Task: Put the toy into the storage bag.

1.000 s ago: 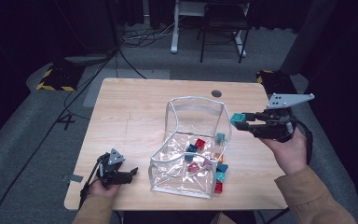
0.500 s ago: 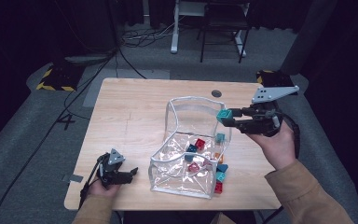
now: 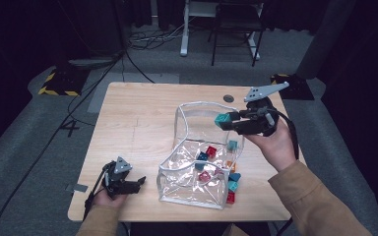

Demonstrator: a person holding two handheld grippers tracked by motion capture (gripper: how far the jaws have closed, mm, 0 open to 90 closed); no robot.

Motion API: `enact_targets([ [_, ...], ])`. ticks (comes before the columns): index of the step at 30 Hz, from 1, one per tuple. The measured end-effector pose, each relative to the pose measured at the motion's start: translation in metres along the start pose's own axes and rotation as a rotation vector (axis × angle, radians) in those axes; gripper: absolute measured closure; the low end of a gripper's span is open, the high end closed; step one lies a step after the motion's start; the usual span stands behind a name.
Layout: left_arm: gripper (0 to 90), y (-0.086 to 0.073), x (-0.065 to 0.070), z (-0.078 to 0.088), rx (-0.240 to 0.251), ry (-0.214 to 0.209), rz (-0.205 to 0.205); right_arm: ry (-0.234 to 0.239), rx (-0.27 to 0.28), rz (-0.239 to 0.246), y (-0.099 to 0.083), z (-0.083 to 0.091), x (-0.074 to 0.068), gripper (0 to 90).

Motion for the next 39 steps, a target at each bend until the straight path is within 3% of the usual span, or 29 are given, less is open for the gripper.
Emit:
enact_targets([
  [15,20.4,0.0,0.0,0.0,0.0,0.0,0.0,0.015,-0.123,0.01,0.0,-0.043,-0.005,58.2],
  [33,20.4,0.0,0.0,0.0,0.0,0.0,0.0,0.01,-0.348,0.057,-0.013,-0.081,-0.021,58.2],
  [36,20.4,0.0,0.0,0.0,0.0,0.0,0.0,0.011,-0.37,0.058,-0.015,-0.083,-0.022,56.3],
  [39,20.4,0.0,0.0,0.0,0.0,0.0,0.0,-0.003,-0.348,0.073,-0.014,-0.081,-0.023,48.1],
])
Point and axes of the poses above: each handheld gripper's, and its own axes: z roughly backward along the jaws, y roughly out of its top, x roughly to its right, the point moved 4 cm from there along -z, roughly forward along the jaws, and after that the axes turned 6 degrees about -z, right-handed, at the moved point
